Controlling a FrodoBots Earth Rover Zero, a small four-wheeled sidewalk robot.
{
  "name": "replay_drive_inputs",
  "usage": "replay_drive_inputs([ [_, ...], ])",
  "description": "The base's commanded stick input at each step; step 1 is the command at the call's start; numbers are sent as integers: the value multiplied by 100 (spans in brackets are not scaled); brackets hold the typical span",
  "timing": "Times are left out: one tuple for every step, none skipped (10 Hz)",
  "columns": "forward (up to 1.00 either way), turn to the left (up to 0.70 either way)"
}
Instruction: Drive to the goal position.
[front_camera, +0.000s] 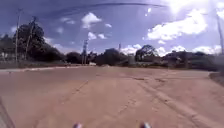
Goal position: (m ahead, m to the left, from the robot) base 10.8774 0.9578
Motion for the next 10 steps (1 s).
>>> replay_drive_inputs([
  [100, 0],
  [100, 0],
  [100, 0],
  [100, 0],
  [100, 0],
  [100, 0],
  [100, 0],
  [100, 0],
  [100, 0],
  [100, 0],
])
